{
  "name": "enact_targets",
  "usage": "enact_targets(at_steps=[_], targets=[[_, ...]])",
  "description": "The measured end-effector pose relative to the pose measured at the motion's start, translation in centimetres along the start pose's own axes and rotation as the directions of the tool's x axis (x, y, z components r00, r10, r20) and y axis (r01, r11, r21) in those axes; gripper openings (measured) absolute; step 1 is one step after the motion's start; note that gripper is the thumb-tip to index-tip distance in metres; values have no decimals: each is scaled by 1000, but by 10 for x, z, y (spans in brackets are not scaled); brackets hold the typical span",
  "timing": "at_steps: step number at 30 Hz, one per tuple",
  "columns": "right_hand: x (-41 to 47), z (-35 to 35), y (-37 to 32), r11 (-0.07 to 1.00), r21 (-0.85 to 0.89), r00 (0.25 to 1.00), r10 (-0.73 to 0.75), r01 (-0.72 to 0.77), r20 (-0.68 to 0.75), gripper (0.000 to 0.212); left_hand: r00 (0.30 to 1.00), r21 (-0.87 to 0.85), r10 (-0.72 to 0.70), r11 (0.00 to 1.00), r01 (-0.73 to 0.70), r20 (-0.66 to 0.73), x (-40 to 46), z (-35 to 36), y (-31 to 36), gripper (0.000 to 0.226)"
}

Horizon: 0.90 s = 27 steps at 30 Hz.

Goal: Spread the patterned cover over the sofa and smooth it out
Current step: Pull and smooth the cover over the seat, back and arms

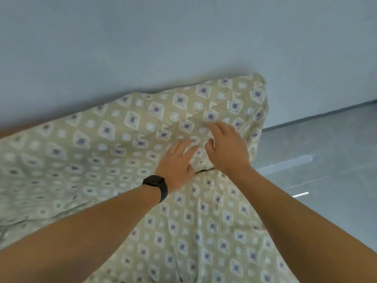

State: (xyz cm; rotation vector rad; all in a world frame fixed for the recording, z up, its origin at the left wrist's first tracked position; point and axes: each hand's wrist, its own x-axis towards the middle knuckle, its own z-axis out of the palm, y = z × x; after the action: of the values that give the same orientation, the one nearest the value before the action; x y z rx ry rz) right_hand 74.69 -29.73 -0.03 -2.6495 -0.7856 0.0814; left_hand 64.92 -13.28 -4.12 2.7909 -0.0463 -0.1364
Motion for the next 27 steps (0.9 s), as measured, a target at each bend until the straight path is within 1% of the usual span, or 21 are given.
enact_targets(at_steps=[1, 2, 3, 4, 5, 6, 8, 10, 11, 13, 16, 20, 24, 25, 27], targets=[[14, -14, -22, 997, -13, 996, -79, 78, -30, 52, 992, 46, 7, 999, -2, -122, -10, -32, -13, 68], [25, -22, -38, 989, -29, 989, -149, 148, -23, 54, 978, 93, -1, 995, 22, -210, -17, -60, -27, 69], [38, -29, -60, 975, -47, 976, -215, 216, 21, 56, 969, 131, -55, 987, 89, -240, -29, -90, -47, 70], [50, -30, -74, 963, -69, 962, -255, 262, 102, 59, 968, 166, -135, 971, 172, -212, -36, -113, -68, 73], [61, -29, -86, 950, -94, 940, -274, 297, 204, 61, 958, 191, -253, 942, 276, -133, -44, -135, -92, 76], [73, -25, -100, 934, -114, 910, -292, 337, 296, 65, 921, 201, -386, 899, 388, -52, -57, -154, -118, 81], [90, -8, -127, 915, -144, 863, -292, 378, 412, 77, 803, 198, -586, 804, 560, 111, -87, -179, -168, 91], [103, 9, -148, 915, -166, 856, -264, 368, 444, 90, 720, 182, -662, 750, 636, 210, -112, -187, -205, 100], [111, 16, -163, 912, -170, 854, -265, 373, 449, 94, 691, 167, -689, 724, 670, 217, -124, -190, -221, 105], [122, 27, -183, 900, -182, 843, -279, 397, 459, 101, 659, 155, -726, 686, 710, 196, -138, -190, -243, 112], [137, 34, -201, 881, -211, 829, -283, 423, 483, 110, 629, 116, -755, 653, 749, 187, -147, -194, -259, 117], [142, 36, -210, 871, -301, 833, -193, 389, 519, 116, 650, 103, -734, 675, 731, 199, -146, -192, -262, 119], [138, 41, -236, 877, -358, 856, -105, 319, 506, 121, 656, 55, -719, 683, 729, 228, -147, -188, -270, 115], [137, 40, -238, 883, -343, 852, -111, 321, 512, 120, 655, 50, -717, 683, 729, 240, -143, -190, -270, 113], [124, 44, -244, 879, -328, 849, -144, 346, 509, 113, 643, 8, -716, 670, 742, 272, -143, -189, -271, 107]])
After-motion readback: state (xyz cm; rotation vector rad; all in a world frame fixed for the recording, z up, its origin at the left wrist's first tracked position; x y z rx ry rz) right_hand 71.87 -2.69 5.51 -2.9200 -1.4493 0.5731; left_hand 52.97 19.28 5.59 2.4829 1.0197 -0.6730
